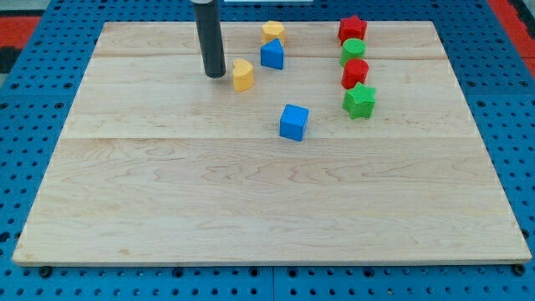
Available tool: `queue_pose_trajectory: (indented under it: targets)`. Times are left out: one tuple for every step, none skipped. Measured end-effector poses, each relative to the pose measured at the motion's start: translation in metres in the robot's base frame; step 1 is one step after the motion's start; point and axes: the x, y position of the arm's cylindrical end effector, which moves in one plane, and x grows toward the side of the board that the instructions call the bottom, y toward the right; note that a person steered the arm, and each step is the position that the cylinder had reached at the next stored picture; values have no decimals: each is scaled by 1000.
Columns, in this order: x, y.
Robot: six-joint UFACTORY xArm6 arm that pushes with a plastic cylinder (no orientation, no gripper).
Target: Move the yellow heart to the bottom of the blue triangle
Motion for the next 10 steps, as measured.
queue_pose_trajectory:
  targets:
    - [0,13]
    - [1,20]
    - [10,20]
    - [11,25]
    - [8,26]
    - [6,30]
    - [3,38]
    - [3,43]
    - [3,49]
    - [19,40]
